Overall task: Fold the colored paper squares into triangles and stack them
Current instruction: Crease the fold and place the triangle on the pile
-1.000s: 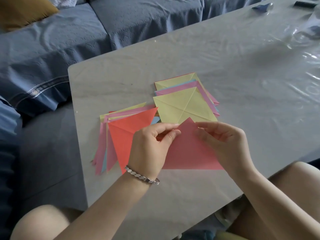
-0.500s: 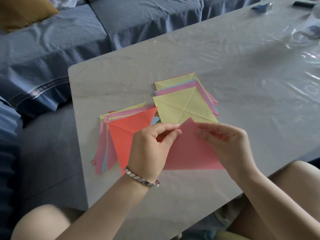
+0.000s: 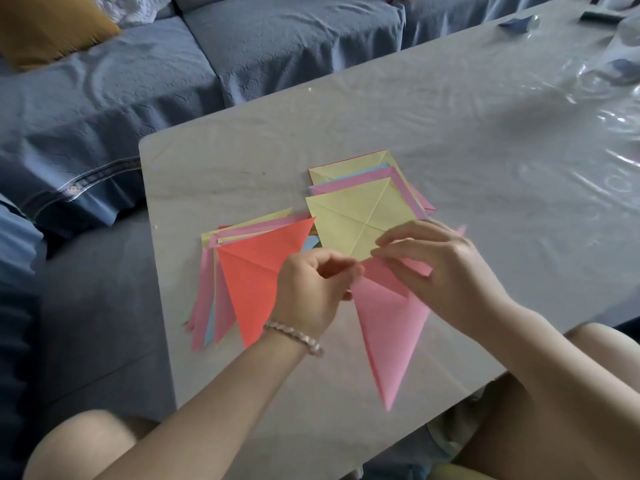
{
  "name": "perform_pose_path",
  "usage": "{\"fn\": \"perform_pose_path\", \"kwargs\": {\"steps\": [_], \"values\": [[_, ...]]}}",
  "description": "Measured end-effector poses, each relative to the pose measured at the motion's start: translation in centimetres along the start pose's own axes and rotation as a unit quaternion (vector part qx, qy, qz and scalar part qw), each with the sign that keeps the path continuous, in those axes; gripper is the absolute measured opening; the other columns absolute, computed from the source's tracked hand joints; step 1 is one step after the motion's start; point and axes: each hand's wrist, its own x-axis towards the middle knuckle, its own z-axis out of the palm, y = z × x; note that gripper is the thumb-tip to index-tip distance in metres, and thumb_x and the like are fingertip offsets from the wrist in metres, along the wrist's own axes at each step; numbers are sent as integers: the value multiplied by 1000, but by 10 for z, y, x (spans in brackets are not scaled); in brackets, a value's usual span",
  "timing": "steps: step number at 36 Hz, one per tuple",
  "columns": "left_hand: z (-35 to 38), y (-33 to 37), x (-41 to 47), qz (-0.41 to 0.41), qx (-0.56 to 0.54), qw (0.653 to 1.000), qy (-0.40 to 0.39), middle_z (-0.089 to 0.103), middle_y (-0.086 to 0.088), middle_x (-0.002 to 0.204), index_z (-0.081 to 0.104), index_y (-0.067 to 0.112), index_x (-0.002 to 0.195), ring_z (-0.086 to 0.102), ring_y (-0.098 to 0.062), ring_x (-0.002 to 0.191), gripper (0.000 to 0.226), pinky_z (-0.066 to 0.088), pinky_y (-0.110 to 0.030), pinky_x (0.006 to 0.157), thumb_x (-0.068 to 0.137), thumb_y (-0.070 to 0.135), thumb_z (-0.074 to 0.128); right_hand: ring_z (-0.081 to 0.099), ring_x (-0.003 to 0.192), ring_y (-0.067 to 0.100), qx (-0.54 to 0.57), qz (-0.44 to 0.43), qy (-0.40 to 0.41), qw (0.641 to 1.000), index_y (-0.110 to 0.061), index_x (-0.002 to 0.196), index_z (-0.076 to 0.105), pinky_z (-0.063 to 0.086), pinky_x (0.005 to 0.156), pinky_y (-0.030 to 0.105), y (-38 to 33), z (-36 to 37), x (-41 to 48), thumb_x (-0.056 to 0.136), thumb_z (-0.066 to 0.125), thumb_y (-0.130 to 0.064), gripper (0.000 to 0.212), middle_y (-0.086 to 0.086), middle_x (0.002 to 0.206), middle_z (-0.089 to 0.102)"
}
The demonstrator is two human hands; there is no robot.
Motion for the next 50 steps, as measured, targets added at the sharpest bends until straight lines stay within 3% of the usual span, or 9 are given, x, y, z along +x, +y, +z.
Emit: {"fn": "perform_pose_path", "kwargs": {"steps": [3, 7, 9, 12, 15, 19, 35, 43, 50], "values": [[2, -21, 17, -74, -33, 994, 75, 65, -4, 62, 68, 7, 68, 60, -10, 52, 10, 55, -21, 53, 76, 1, 70, 60, 98, 9, 10, -11, -45, 999, -17, 98, 73, 46, 89, 21, -1, 17, -8, 88, 48, -31, 30, -1, 107, 67], [-2, -46, 31, -60, 105, 984, 128, 64, 4, 66, 70, 10, 70, 60, -11, 65, 6, 43, -5, 56, 75, 8, 71, 57, 114, 14, -17, -19, -191, 981, -20, 112, 67, 40, 99, 29, 2, 46, -26, 88, 51, -32, 31, -3, 123, 62], [-4, -50, 32, -48, 158, 978, 125, 63, 5, 67, 71, 10, 72, 58, -12, 64, 4, 39, -13, 53, 76, 9, 70, 46, 127, 15, -45, -10, -230, 972, -18, 128, 56, 27, 109, 30, 6, 59, -36, 88, 56, -30, 41, -4, 134, 53], [-7, -55, 30, -22, 225, 966, 125, 66, 4, 69, 71, 12, 71, 50, -12, 54, 6, 35, -22, 54, 76, 10, 68, 32, 136, 10, -131, 3, -248, 960, -15, 138, 42, 28, 111, 29, 9, 66, -46, 93, 43, -39, 51, -4, 146, 38], [-8, -58, 31, -11, 238, 963, 124, 70, 2, 75, 72, 11, 72, 51, -14, 57, 6, 33, -21, 54, 77, 11, 67, 6, 143, 6, -152, 62, -298, 940, -19, 148, 17, 3, 113, 23, 15, 65, -46, 99, 30, -40, 55, -9, 156, 9], [-9, -60, 32, -18, 239, 963, 123, 71, 0, 78, 72, 10, 74, 54, -15, 62, 6, 35, -22, 57, 78, 10, 67, 1, 143, 7, -181, 102, -283, 936, -17, 149, 11, -4, 113, 25, 32, 67, -33, 100, 26, -38, 55, -5, 156, 4], [-10, -62, 34, -43, 221, 966, 128, 66, 3, 72, 72, 11, 75, 57, -15, 66, 6, 37, -22, 59, 78, 11, 67, 21, 138, 15, -207, 160, -162, 951, -10, 128, 42, 21, 105, 32, 79, 82, 36, 99, 34, -26, 34, -2, 149, 29], [-7, -66, 32, -41, 221, 964, 144, 71, -2, 80, 72, 9, 76, 55, -14, 70, 8, 32, -19, 57, 79, 11, 65, -4, 144, 13, -148, 195, -195, 950, -15, 148, 14, -2, 115, 35, 81, 76, 16, 94, 43, -45, 68, -3, 157, 3], [-7, -68, 32, -38, 224, 963, 145, 72, -1, 82, 73, 11, 77, 59, -15, 73, 7, 39, -21, 63, 79, 11, 66, -11, 142, 9, -131, 158, -245, 948, -15, 148, 9, -9, 114, 33, 55, 65, -24, 80, 55, -61, 94, -5, 156, -1]]}}
